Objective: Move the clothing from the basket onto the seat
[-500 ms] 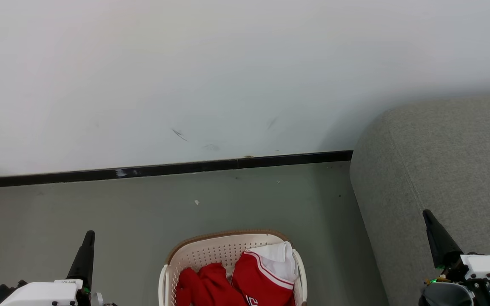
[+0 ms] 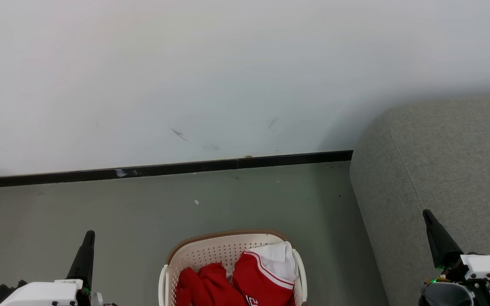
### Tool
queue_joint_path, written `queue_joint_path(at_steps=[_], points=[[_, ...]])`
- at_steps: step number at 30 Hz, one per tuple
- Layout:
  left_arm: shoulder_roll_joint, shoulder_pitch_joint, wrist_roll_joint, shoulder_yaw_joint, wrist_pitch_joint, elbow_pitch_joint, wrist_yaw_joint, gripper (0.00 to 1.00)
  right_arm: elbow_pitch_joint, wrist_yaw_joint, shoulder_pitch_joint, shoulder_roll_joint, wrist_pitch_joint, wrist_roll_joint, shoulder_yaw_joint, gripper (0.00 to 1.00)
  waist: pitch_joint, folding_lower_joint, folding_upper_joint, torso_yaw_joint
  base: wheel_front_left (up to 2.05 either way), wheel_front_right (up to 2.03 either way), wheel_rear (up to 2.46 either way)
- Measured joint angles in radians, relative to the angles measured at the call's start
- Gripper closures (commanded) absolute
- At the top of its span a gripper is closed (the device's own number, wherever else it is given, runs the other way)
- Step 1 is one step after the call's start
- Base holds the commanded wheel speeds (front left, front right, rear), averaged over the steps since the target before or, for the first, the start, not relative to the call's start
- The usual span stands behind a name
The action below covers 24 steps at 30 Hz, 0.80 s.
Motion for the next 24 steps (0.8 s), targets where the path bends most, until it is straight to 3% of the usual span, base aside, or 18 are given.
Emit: queue_joint_path(at_steps=[24], points=[[0.000, 0.000, 0.000, 0.000, 0.000, 0.000, 0.000, 1.00, 0.000, 0.000, 0.000, -0.001, 0.000, 0.001, 0.001, 1.00, 0.000, 0.0000, 0.0000, 0.000, 0.00, 0.00, 0.00]])
